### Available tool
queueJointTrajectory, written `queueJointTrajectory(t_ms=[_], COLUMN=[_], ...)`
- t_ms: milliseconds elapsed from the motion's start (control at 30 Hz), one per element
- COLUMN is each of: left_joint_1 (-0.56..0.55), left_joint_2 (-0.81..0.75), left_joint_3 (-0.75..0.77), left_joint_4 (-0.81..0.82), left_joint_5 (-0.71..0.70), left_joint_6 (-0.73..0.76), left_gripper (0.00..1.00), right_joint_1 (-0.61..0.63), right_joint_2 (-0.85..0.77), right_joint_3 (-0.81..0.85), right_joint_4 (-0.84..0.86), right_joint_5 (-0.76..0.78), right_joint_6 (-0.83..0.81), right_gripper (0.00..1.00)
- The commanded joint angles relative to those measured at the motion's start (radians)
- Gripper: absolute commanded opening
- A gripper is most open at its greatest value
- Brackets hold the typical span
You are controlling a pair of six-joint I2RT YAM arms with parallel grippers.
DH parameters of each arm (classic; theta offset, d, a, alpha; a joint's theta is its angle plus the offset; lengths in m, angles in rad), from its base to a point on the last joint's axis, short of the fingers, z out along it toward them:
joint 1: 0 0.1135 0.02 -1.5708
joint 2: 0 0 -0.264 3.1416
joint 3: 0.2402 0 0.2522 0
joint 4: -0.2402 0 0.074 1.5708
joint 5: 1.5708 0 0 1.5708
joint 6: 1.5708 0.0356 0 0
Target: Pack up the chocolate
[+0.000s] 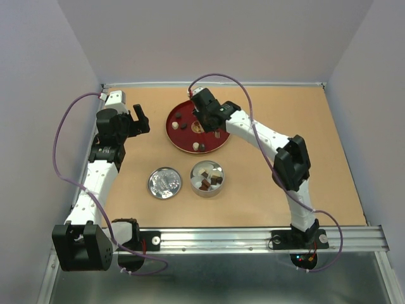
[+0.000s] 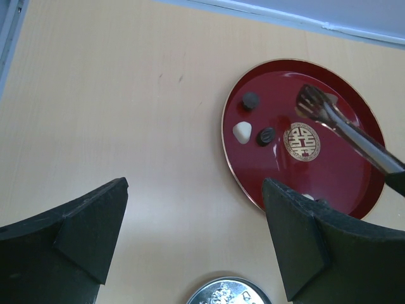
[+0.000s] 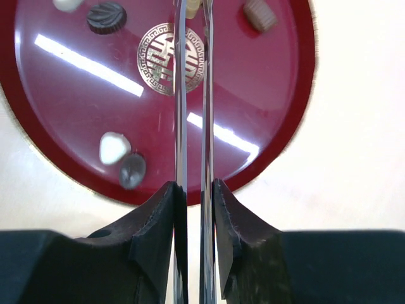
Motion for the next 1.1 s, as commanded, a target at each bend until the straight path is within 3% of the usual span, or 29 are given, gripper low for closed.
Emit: queueJointTrajectory(t_ms=[0,233,433,867,1067], left_joint_1=[0.003,0.003,0.003,0.003,0.003], left_joint_2=[-0.004,-0.007,-0.002,-0.001,-0.002], left_joint_3=[0.021,0.02,0.019,0.018,0.016], left_joint_4=[0.032,0.032,0.03,0.03,0.03], left_joint_5=[0.015,0.011,0.014,0.014,0.012], left_joint_6=[0.004,0.003,0.004,0.001,0.003], left_gripper=[0.99,0.99,0.99,0.99,0.99], right_joint_1=[0.008,0.03,0.091,0.148,0.151], right_joint_2=[-0.176,-0.323,-0.453,-0.641,-0.668], right_joint_3=[-0.033,-0.162,-0.245,-0.173,-0.217], right_joint_4=[0.05,0.012,-0.149,-0.525,-0.603], right_joint_5=[0.028,-0.04,-0.138,-0.26,-0.285], right_joint_6=[0.006,0.046,0.108,0.233,0.247], right_gripper=[0.28,0.27,0.27,0.27,0.26])
